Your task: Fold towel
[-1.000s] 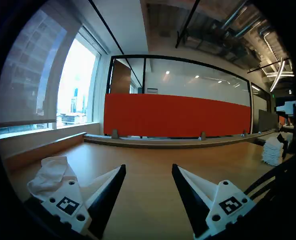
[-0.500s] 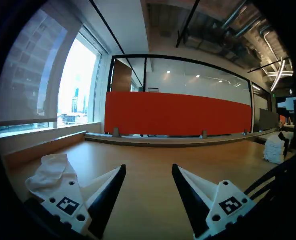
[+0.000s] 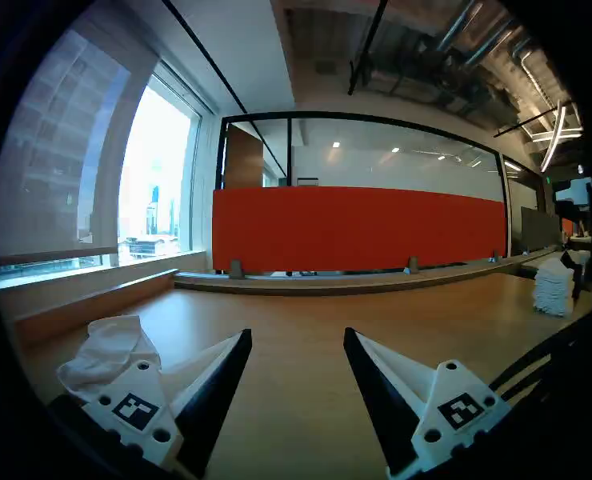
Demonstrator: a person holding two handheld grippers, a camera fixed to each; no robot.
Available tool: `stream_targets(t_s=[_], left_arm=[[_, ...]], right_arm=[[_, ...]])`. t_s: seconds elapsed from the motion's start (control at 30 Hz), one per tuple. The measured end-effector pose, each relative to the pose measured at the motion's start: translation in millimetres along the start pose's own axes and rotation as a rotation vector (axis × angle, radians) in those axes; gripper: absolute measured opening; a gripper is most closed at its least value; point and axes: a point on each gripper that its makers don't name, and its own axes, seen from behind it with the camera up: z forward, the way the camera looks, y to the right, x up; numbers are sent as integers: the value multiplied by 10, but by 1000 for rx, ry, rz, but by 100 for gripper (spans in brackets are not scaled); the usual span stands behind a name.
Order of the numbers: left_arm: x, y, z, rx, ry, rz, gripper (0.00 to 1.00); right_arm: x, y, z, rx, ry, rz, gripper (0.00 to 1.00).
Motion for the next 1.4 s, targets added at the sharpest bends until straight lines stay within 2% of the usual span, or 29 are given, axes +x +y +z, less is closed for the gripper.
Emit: stream_targets(t_s=[0.3, 0.5, 0.87, 1.17, 1.4], left_arm=[[-20, 8, -12, 1, -1, 7, 85], [-17, 0, -10, 0, 1, 4, 85], [-13, 7, -9, 1, 1, 4, 85], [-12, 11, -12, 0, 0, 5, 85], [-10, 8, -19, 1, 0, 6, 85]], right_arm=[[6, 70, 37, 0, 24, 5, 100], [-75, 97, 63, 16, 33, -13, 100], [-423, 142, 118, 34, 25, -27, 100], [-822, 258, 140, 16, 20, -1, 100], [-1134, 288, 132, 31, 5, 9, 100]])
